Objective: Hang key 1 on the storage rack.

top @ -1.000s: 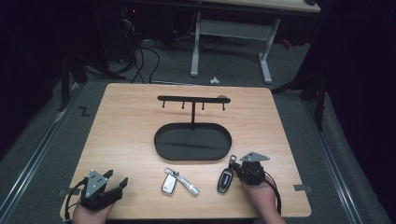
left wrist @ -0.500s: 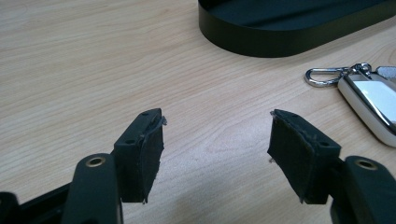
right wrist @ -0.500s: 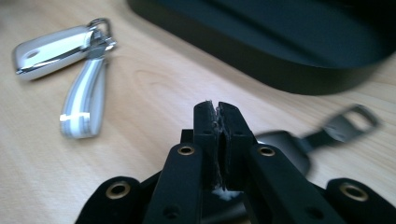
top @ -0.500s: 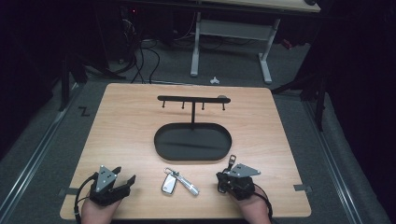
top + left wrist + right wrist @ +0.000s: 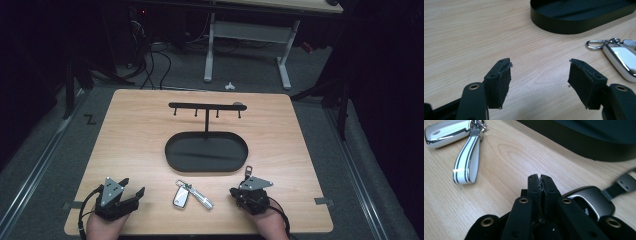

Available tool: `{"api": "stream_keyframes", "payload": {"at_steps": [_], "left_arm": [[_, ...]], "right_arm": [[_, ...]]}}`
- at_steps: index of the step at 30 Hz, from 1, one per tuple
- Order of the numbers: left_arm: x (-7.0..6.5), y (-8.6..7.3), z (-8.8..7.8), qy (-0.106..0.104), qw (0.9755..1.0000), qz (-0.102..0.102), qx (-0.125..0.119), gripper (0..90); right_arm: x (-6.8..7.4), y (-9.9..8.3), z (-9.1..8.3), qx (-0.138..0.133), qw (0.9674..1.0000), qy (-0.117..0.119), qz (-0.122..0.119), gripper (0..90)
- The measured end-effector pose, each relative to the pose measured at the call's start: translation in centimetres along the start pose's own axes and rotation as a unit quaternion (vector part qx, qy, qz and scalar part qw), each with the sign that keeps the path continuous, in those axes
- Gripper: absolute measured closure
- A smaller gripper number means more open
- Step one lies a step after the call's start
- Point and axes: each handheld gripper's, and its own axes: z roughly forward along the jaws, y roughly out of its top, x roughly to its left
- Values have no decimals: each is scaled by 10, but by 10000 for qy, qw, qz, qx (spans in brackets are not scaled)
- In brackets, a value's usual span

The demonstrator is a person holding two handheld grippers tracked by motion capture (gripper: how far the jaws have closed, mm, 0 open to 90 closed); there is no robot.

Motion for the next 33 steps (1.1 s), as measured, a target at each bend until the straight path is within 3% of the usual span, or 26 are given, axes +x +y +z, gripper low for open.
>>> {"api": "stream_keyframes", "payload": {"at_steps": [17,26,33], "left_arm": [[-18,24,34,-352,9990,260,-84,343],[-16,23,33,-361,9991,213,-86,342],[-11,20,28,-335,9993,111,-99,342]], "right_arm": [[-26,-34,-36,-49,9970,-506,580,869],[-46,-43,-49,-138,9928,-710,955,867],[-48,-39,-48,-204,9933,-666,917,858]]}}
